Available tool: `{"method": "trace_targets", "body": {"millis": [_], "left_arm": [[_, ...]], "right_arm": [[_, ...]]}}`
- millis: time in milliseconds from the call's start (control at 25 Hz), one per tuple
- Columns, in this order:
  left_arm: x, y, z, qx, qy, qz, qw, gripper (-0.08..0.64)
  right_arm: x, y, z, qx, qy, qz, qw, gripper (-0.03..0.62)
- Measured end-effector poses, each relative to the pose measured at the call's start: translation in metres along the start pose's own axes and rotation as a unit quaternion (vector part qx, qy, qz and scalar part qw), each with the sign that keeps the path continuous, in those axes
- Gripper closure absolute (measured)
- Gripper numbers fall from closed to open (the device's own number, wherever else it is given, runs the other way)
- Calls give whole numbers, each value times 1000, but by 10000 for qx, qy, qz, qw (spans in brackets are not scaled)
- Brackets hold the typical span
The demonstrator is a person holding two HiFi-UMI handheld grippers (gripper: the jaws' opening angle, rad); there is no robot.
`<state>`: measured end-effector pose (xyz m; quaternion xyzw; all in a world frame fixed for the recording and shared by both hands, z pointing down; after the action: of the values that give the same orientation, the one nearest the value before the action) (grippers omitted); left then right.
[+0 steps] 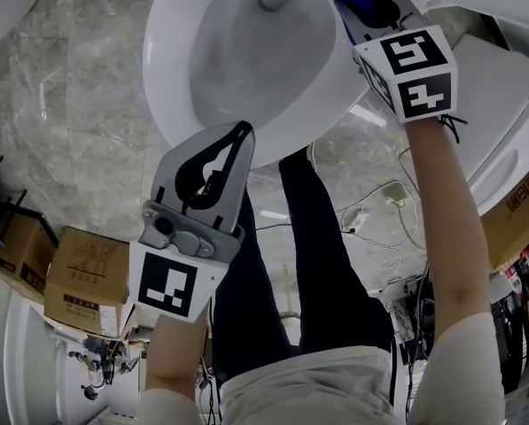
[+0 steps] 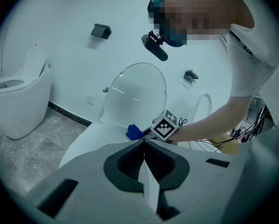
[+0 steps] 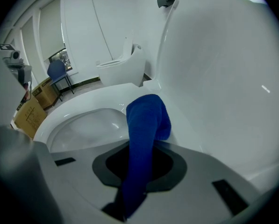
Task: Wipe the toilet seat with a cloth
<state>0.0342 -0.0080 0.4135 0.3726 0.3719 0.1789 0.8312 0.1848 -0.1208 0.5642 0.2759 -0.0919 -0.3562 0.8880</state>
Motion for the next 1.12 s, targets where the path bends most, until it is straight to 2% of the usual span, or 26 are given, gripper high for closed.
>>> {"method": "trace_targets", "body": {"millis": [560, 840, 1040, 1120], "left_arm": [[-7, 8, -9, -40, -11, -19, 10000, 555], [-23, 1, -23, 51, -81, -94, 9999, 555], [-33, -2, -36, 103, -135, -120, 9998, 555], [-40, 0, -44, 99, -159, -149, 9997, 555]], "right_arm": [[4, -12, 15, -50, 78, 45, 9999, 535], [-4, -25, 32, -173, -22, 565, 9983, 535], [-7, -34, 39, -108, -124, 1350, 9907, 535], [-13, -38, 45, -152, -60, 1190, 9928, 535]]}}
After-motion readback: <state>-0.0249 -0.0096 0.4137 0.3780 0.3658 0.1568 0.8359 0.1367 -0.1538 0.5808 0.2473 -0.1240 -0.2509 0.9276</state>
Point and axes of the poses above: the fingertips, and each gripper's own axes: z forward along the fingers, x to its right, y out of its underside, the point moved 1 cm from there along -z, backward along the fingers, and after that the axes turned 7 degrees about -z, right-handed, at the moved point
